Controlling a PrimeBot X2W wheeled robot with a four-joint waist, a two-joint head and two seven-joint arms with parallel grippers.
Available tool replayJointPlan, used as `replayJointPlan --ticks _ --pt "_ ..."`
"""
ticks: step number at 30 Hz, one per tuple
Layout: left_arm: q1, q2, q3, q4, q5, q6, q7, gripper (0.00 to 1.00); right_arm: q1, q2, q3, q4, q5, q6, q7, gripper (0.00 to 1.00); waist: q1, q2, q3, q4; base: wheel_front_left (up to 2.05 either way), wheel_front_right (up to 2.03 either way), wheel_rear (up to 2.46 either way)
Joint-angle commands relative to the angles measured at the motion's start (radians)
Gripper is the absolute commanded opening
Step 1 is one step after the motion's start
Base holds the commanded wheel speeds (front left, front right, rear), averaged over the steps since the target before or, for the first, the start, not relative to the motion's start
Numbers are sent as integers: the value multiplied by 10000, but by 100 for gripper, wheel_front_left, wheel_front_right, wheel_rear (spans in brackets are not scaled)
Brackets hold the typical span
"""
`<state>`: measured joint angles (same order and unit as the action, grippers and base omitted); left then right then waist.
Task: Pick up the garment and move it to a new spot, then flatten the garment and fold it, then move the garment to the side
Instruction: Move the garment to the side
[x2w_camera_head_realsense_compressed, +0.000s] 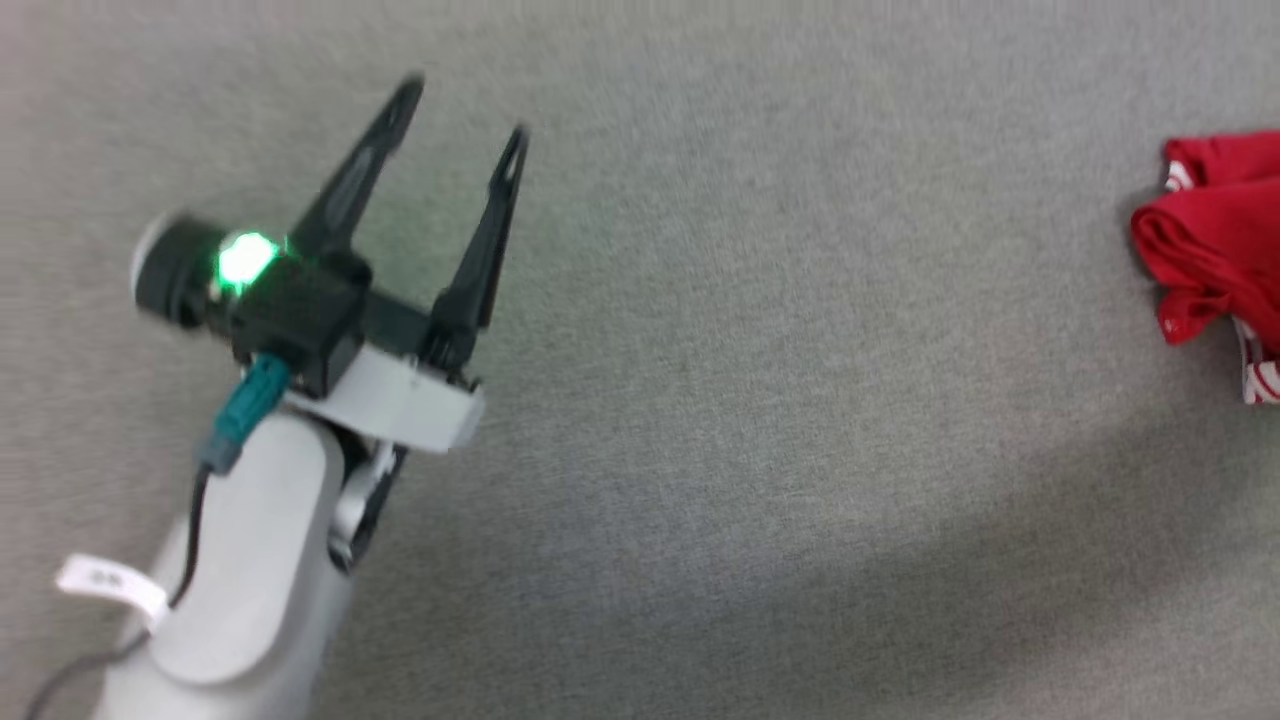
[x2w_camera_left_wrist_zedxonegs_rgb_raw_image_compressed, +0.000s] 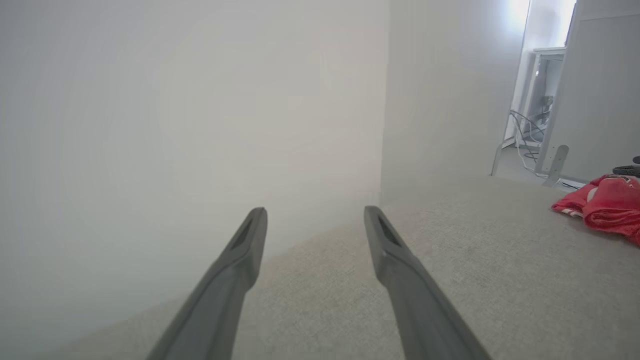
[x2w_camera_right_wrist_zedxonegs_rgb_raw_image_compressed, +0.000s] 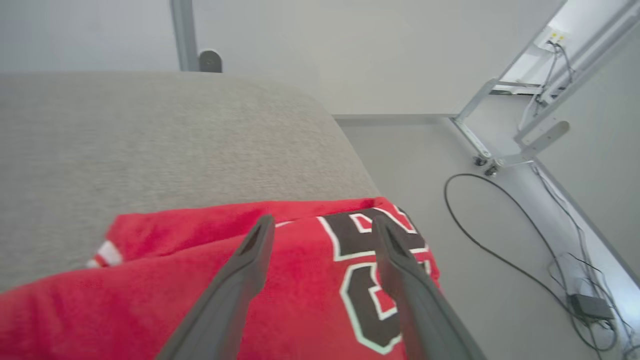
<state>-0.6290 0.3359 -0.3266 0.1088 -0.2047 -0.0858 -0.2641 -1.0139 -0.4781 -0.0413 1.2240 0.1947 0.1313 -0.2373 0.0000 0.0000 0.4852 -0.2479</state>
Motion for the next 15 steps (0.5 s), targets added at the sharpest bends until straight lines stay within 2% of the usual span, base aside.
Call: replayJointPlan --ticks 1,7,15 --pt "490 -157 173 118 -100 61 9 100 382 186 391 -189 263 -12 52 100 0 0 -1060 608 0 0 0" --pt "1932 -717 1034 486 -187 12 9 100 1649 682 2093 -1628 1528 -12 12 100 0 0 -2042 1247 0 0 0" --pt "3419 -1283 2177 899 -21 -198 7 100 3405 861 3906 -3808 3253 -12 -112 100 0 0 -3059 2029 0 0 0"
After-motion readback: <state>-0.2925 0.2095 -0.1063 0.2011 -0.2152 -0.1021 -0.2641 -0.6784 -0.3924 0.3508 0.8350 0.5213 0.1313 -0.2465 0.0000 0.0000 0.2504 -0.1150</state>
